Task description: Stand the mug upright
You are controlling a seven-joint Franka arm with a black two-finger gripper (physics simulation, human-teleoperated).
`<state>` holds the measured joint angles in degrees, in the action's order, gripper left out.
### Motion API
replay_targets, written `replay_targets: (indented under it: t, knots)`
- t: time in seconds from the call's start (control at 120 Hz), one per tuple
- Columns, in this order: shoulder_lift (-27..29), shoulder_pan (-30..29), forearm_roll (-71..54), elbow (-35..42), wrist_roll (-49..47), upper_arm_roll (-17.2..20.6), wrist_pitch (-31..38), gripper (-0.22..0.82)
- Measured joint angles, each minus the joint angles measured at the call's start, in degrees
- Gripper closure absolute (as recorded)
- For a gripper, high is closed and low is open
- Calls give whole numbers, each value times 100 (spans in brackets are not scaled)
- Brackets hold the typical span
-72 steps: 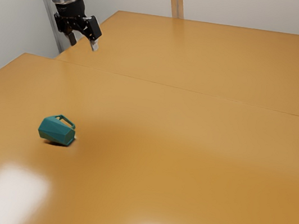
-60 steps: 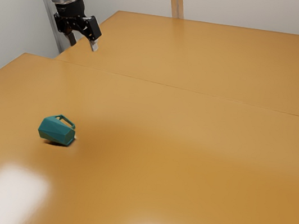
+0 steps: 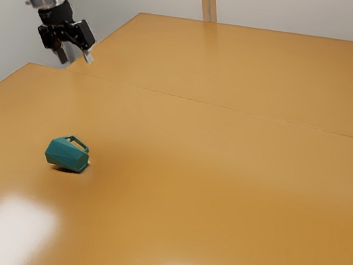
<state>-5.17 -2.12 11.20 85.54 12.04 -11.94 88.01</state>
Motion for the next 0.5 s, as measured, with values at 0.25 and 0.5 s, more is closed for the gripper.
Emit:
replay_targets:
  t: [0.25,0.5]
  knots:
    - [-171,-782,934,306,553,-377,-341,0]
    - [-776,-1632,1913,667,1508,-678,-432,0]
